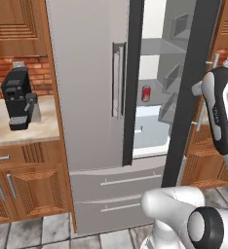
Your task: Open the fridge, grab two sodas, and place both sodas inside the bowl with ice on the dining counter.
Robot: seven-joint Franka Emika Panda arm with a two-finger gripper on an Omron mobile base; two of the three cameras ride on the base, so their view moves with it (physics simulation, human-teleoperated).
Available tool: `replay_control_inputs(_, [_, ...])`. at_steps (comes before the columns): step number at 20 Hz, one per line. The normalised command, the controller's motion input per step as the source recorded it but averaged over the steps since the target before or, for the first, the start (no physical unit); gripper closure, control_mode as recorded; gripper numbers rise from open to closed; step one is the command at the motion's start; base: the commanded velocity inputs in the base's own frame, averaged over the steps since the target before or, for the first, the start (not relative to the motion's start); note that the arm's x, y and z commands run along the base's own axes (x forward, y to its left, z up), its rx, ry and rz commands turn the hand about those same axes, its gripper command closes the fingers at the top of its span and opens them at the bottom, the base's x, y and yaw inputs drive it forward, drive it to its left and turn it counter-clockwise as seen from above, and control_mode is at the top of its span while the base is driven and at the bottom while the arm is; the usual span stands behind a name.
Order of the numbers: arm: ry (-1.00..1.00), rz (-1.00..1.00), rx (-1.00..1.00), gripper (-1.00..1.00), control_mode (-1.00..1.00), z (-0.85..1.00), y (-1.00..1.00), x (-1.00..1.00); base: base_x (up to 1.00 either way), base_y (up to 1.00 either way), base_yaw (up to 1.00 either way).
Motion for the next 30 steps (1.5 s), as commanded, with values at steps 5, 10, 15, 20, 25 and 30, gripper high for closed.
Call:
replay_control_inputs(5, [0.00, 0.05, -0.25, -1.00, -1.00, 0.36, 0.97, -0.22, 0.00, 0.00, 0.00])
replay_control_inputs(10, [0.02, 0.09, -0.25, -1.00, -1.00, 0.04, 0.90, 0.25, 0.00, 0.00, 0.00])
replay_control_inputs(15, [0.05, 0.12, -0.19, -1.00, -1.00, 0.00, 0.52, 0.65, 0.00, 0.00, 0.00])
replay_control_inputs(20, [0.02, 0.04, -0.14, -1.00, -1.00, 0.00, -0.03, 0.60, 0.00, 0.00, 0.00])
replay_control_inputs(25, [0.02, 0.00, -0.10, -1.00, -1.00, 0.00, -0.15, 0.73, 0.00, 0.00, 0.00])
replay_control_inputs(30, [0.00, 0.00, -0.11, -1.00, -1.00, -0.08, -0.09, 0.65, 0.00, 0.00, 0.00])
